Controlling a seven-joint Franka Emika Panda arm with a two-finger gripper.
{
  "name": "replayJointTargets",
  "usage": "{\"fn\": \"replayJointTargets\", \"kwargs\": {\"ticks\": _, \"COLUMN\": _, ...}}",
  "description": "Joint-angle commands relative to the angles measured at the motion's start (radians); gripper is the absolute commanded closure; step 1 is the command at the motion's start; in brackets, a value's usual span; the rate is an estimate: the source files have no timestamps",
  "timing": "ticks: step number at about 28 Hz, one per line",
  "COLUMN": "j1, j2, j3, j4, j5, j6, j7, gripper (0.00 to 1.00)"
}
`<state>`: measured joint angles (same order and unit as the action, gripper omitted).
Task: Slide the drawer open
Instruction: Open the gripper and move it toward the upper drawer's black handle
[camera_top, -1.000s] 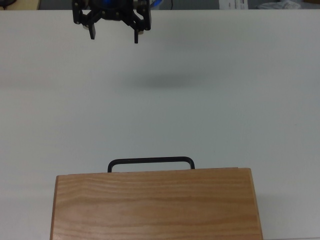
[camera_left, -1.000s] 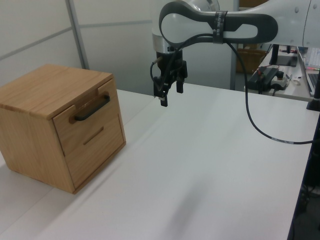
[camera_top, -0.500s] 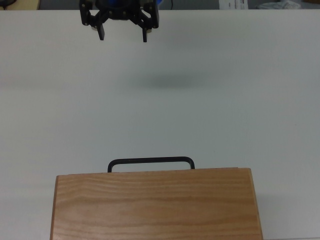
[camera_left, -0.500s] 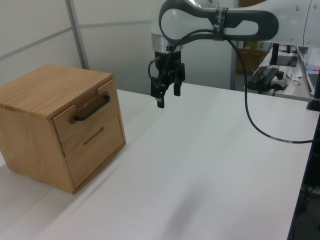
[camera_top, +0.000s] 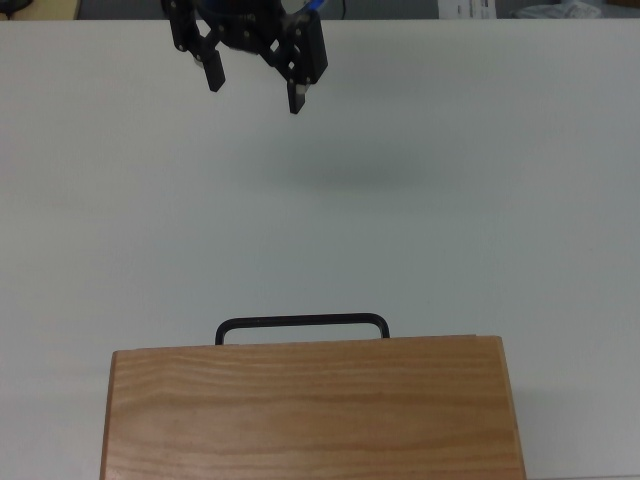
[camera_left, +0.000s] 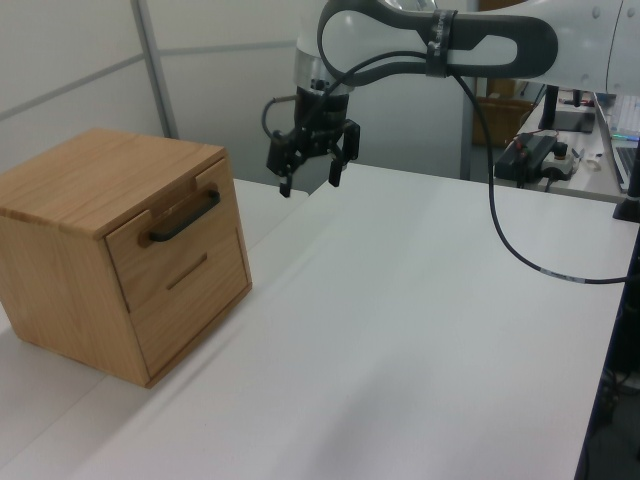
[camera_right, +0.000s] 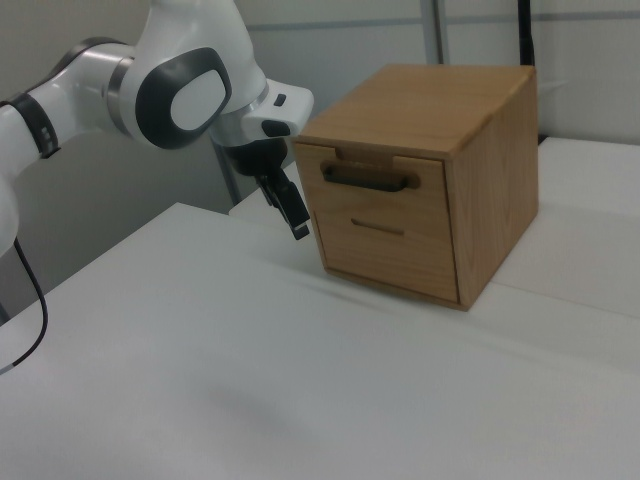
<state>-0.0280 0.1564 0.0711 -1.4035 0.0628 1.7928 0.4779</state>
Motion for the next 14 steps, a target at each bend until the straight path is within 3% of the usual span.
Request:
{"fn": "replayJointTargets", "kwargs": {"ticks": 1, "j1": 0.004, "j2": 0.012, "j3": -0.002, "j4": -0.023, "j5": -0.015, "j6": 0.089, "j7": 0.215, "gripper": 0.0}}
{"fn": "replayJointTargets", "kwargs": {"ticks": 7, "j1": 0.004, "j2": 0.044, "j3": -0.002, "j4": -0.022, "j5": -0.052, "j6": 0.144, "j7": 0.462, "gripper": 0.0}}
{"fn": "replayJointTargets", "kwargs": {"ticks": 11, "j1": 0.005, "j2": 0.074, "j3": -0.001, "j4": -0.022, "j5": -0.11, "j6": 0.23, "j7": 0.677, "gripper": 0.0}}
{"fn": "replayJointTargets", "kwargs": {"ticks": 14, "j1": 0.007, "j2": 0.092, "j3": -0.001, "j4": -0.022, "j5": -0.118, "j6": 0.249, "j7": 0.772, "gripper": 0.0}}
